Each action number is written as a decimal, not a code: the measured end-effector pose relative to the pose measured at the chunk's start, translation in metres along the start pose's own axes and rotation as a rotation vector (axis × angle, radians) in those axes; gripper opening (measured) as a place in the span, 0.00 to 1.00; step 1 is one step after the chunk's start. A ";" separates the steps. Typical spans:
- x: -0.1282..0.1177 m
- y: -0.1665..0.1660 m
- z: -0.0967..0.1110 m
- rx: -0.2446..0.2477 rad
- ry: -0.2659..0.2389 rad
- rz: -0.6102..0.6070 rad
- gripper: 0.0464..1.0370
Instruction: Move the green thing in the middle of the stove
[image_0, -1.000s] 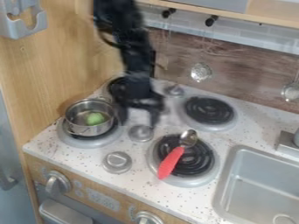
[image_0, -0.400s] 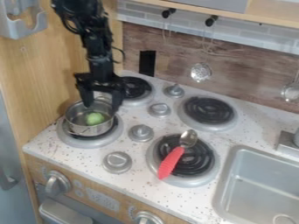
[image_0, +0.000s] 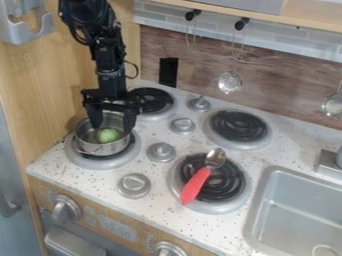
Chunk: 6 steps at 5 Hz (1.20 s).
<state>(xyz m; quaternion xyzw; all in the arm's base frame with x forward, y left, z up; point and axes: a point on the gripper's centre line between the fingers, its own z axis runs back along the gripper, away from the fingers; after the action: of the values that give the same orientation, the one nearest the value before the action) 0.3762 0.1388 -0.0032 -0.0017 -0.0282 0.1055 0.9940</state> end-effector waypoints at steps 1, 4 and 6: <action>-0.001 0.004 -0.008 0.019 0.039 -0.007 0.96; -0.010 0.013 -0.025 0.070 0.114 0.021 0.91; -0.012 0.015 -0.027 0.086 0.133 0.036 0.52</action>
<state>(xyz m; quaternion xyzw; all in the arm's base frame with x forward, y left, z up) 0.3624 0.1510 -0.0311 0.0337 0.0424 0.1240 0.9908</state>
